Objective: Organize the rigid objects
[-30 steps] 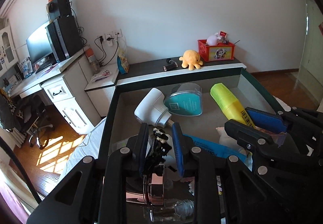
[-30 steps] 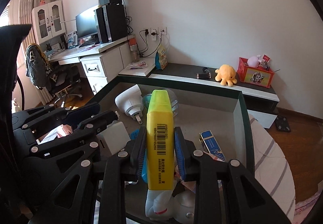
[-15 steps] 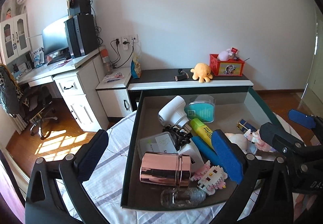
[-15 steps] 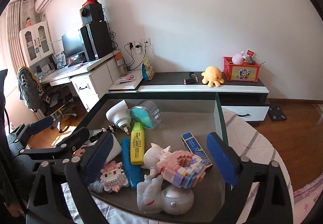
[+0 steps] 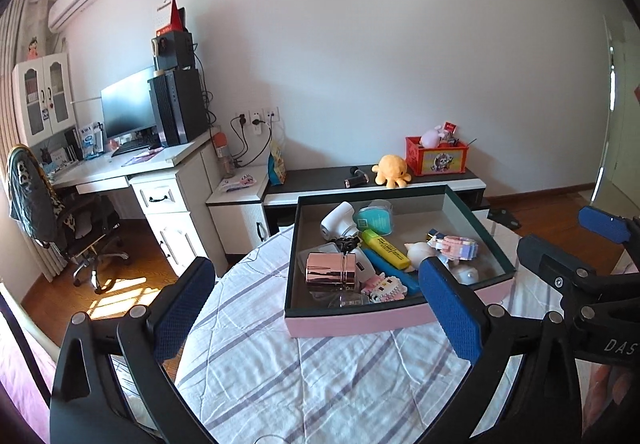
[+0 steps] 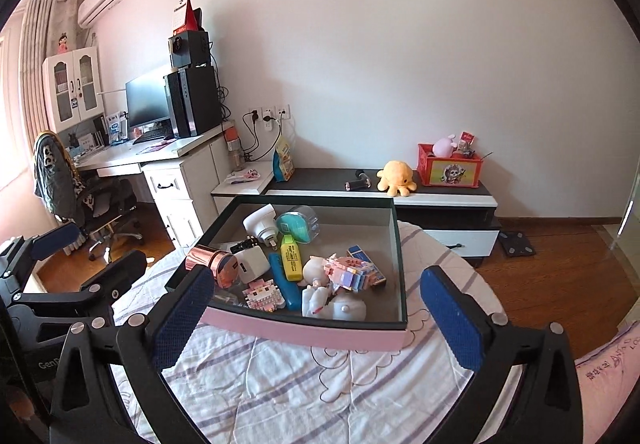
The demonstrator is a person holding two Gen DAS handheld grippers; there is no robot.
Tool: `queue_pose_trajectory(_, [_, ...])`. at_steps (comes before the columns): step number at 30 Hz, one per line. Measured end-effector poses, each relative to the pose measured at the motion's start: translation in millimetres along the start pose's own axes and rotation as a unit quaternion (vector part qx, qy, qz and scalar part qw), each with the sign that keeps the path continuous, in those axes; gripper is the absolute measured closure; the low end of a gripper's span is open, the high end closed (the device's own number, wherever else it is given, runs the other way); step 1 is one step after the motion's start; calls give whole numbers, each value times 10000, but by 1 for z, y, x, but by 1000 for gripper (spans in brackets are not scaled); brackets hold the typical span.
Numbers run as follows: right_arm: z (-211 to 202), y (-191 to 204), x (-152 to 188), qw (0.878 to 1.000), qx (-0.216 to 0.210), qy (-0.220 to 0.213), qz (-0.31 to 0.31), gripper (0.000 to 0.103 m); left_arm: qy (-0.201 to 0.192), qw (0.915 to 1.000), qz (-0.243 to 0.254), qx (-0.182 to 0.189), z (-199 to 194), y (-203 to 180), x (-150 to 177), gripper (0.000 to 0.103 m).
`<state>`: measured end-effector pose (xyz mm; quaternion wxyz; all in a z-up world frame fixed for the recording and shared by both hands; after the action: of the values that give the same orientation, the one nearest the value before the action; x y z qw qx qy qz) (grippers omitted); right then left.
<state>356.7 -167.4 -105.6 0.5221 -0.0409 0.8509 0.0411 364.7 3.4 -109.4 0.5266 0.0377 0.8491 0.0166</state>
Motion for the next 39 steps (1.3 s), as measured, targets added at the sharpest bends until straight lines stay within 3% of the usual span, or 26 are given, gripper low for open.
queue_pose_trajectory(5, [-60, 10, 1, 9994, 145, -272, -124, 0, -432, 9990, 27, -113, -64, -1, -1, 0])
queue_pose_trajectory(10, [-116, 16, 5, 9981, 183, -581, -117, 0, -790, 9968, -106, 26, -126, 3, -2, 0])
queue_pose_trajectory(22, [-214, 38, 14, 9937, 311, -1040, -289, 0, -1308, 9912, -173, -117, -230, 6, 4, 0])
queue_pose_trajectory(31, [-266, 54, 10, 9883, 268, -1421, -477, 0, -1709, 9848, -273, -157, -288, 17, 7, 0])
queue_pose_trajectory(39, [-277, 60, 8, 9844, 204, -1701, -395, 0, -1909, 9809, -298, -236, -302, 22, 2, 0])
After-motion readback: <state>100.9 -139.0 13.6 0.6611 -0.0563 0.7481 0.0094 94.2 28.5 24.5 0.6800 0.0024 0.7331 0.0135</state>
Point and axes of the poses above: each gripper's, at about its wrist camera, not at the fingertips, and z roughly the way its jaws point, y to its left, x to its underside, the point moved 8 cm from there along z, roughly the way its jaws point, and after that the axes turned 3 degrees about x, right-handed, at the moved point
